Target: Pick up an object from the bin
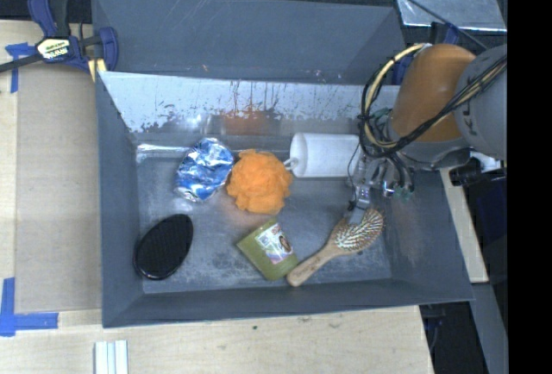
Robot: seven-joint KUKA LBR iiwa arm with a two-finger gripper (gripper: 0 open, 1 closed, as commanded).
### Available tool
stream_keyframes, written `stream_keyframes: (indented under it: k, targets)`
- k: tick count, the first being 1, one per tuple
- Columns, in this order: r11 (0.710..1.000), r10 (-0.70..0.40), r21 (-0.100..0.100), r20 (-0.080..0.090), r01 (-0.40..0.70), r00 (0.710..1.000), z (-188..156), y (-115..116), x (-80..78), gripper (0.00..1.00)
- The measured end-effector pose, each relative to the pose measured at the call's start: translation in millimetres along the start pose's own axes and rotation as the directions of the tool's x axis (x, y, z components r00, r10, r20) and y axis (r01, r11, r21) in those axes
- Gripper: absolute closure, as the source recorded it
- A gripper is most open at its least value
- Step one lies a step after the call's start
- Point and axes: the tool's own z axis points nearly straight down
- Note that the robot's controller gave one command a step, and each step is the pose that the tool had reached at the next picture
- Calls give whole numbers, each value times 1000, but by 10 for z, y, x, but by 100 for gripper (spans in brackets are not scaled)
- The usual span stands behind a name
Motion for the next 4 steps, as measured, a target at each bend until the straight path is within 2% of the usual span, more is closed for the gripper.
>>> stream_keyframes:
  k: [1,2,3,4]
  targets:
    - [985,170,1,6,-170,985,-23,136,123,0]
    - [998,55,11,-15,-55,998,-253,413,32,0]
    - [1000,1,-3,-13,-1,1000,-43,-237,38,0]
    - [997,-79,-3,-5,79,997,-922,-473,631,0]
